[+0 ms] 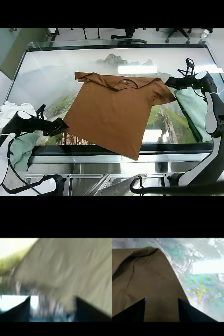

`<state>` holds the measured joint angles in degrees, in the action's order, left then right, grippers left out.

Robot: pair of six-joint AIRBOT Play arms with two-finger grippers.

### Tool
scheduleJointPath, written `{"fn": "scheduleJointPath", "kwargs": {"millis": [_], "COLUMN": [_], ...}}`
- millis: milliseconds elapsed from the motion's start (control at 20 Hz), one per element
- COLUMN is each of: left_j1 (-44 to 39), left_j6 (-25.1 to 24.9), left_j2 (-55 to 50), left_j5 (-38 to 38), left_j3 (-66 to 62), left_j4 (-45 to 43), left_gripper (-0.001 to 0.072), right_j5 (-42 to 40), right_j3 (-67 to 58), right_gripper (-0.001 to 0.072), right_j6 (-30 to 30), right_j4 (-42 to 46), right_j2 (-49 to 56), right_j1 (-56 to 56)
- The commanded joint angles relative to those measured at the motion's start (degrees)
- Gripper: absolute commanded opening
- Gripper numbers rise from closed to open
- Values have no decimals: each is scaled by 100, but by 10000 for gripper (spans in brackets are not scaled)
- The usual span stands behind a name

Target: Fold the shirts.

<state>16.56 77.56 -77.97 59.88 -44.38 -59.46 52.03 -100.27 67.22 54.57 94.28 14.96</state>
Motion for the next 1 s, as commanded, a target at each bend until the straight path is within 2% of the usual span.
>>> {"fn": "scheduleJointPath", "kwargs": {"millis": [0, 50, 150, 300, 500, 650, 800, 850, 900, 950], "left_j1": [-378, -424, -354, -92, -195, -490, -667, -680, -695, -678], "left_j6": [-15, -15, -59, -61, -114, -94, 328, 402, 398, 398], "left_j2": [11, 11, -164, -903, -2398, -3576, -4494, -4575, -4533, -4422], "left_j5": [-1495, -1733, -1943, -1633, -962, -756, -636, -706, -820, -905], "left_j3": [107, 90, -264, -1510, -4048, -6129, -7799, -7914, -7768, -7490], "left_j4": [107, 101, 52, 57, 59, 68, 81, 151, 280, 439], "left_gripper": [204, 24, 15, 15, 15, 15, 19, 103, 441, 611], "right_j5": [120, 136, 170, 442, 1292, 2076, 2238, 2120, 1950, 1821], "right_j3": [-2, -2, -2, -2, 2, 13, 13, 13, 13, 13], "right_gripper": [461, 460, 461, 461, 461, 461, 461, 461, 461, 462], "right_j6": [0, 0, 0, 0, -7, -4, -28, -81, -92, -144], "right_j4": [-291, -302, -297, -289, -278, -275, -278, -271, -273, -278], "right_j2": [87, 103, 109, 107, 109, 109, 109, 109, 109, 109], "right_j1": [26, 26, 28, 26, -31, -114, -247, -278, -304, -310]}}
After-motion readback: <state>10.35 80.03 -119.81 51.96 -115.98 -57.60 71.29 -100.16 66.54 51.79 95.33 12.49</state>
